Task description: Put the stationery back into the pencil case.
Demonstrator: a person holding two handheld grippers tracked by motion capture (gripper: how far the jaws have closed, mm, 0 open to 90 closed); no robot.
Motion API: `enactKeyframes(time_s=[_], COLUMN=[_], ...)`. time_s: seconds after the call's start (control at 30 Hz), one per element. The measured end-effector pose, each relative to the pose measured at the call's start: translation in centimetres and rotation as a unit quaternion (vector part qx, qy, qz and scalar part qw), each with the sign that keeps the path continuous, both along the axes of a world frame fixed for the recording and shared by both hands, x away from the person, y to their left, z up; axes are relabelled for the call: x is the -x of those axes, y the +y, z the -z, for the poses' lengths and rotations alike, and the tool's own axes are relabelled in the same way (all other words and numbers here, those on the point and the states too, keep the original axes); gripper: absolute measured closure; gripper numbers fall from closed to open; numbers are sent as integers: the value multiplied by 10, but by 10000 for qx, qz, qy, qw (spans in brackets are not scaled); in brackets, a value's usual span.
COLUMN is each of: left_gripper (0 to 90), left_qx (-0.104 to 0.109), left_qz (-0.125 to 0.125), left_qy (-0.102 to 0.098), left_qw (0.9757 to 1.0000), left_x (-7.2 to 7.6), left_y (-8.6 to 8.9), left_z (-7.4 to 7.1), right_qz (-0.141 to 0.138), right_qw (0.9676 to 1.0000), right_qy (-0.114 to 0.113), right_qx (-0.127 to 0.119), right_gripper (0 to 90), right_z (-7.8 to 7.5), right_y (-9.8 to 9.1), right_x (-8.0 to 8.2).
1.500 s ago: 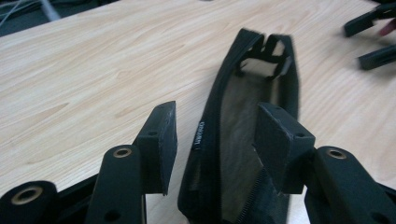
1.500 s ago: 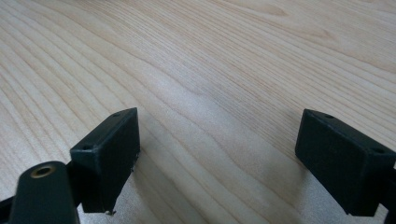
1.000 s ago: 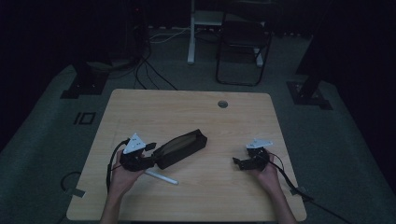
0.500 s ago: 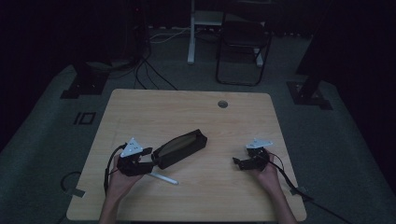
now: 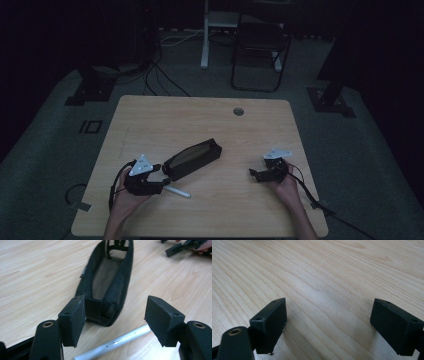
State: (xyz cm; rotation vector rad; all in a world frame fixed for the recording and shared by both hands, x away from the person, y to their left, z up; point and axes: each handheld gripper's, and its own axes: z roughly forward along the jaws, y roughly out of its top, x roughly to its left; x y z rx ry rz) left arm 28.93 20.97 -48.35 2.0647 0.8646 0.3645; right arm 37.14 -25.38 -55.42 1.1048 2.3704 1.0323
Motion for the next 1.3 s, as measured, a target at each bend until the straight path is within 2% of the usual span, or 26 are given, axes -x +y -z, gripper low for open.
enactKeyframes(time_s=[0.17, 0.27, 0.4, 0.6, 0.77, 1.03, 1.3], left_gripper=[309, 309, 317, 343, 344, 350, 351], left_qx=[15, -64, -156, -141, -323, -500, -846], left_qz=[25, 15, 49, 134, 170, 191, 295], left_qy=[32, 37, -80, -81, -7, 31, 124], left_qw=[10000, 10000, 9998, 9998, 9993, 9986, 9959], left_x=[3, 5, 8, 9, 10, 9, 1], left_y=[1, 0, -1, -3, -7, -10, -17], left_z=[5, 11, 16, 25, 33, 38, 49], right_qz=[-1, 0, 0, -1, -1, -1, -1], right_qw=[10000, 10000, 10000, 10000, 10000, 10000, 10000], right_qy=[0, 0, 1, 0, 1, 0, 1], right_qx=[1, 0, 0, 1, 1, 0, 1], right_gripper=[139, 139, 139, 139, 139, 139, 139], right_z=[0, 0, 0, 0, 0, 0, 0], right_y=[0, 0, 0, 0, 0, 0, 0], right_x=[0, 0, 0, 0, 0, 0, 0])
